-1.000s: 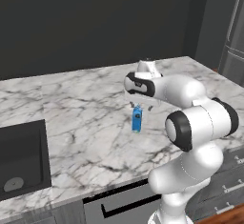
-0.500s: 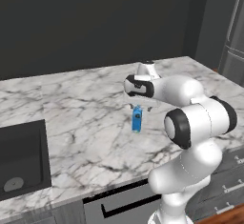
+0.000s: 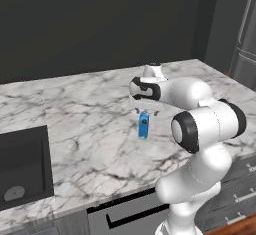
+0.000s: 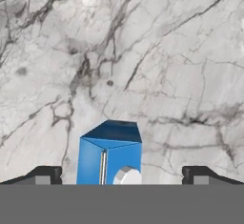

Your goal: Gather the eggs and milk located in the vicinity of the sink area and place them right next to the bowl.

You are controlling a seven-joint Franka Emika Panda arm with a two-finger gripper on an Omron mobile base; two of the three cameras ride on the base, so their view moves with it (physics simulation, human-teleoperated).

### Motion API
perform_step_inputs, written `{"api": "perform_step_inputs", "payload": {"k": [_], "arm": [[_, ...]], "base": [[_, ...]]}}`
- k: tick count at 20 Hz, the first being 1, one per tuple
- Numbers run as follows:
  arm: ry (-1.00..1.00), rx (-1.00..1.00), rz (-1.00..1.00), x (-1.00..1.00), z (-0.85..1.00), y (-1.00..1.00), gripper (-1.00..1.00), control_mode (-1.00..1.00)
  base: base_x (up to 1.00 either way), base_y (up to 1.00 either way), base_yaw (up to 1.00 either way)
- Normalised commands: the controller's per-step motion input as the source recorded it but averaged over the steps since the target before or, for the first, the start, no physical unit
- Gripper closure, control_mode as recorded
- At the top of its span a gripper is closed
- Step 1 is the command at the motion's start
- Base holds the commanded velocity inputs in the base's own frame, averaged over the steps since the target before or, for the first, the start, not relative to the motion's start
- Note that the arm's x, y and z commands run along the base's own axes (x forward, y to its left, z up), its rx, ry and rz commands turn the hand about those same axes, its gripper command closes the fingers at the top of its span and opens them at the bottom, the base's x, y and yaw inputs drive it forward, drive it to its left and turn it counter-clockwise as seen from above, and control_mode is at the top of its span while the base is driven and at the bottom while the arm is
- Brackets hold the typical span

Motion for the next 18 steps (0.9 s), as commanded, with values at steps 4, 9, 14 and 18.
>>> {"api": "perform_step_inputs", "payload": {"k": [4, 9, 14, 18], "arm": [[0.00, 0.00, 0.00, -0.13, -0.01, 0.00, -1.00, -1.00], [0.00, 0.00, 0.00, -0.10, -0.16, 0.00, -1.00, -1.00], [0.00, 0.00, 0.00, 0.00, -0.28, 0.00, -1.00, -1.00], [0.00, 0.00, 0.00, 0.00, -0.07, 0.00, -1.00, -1.00]], "base": [[0.00, 0.00, 0.00], [0.00, 0.00, 0.00], [0.00, 0.00, 0.00], [0.00, 0.00, 0.00]]}}
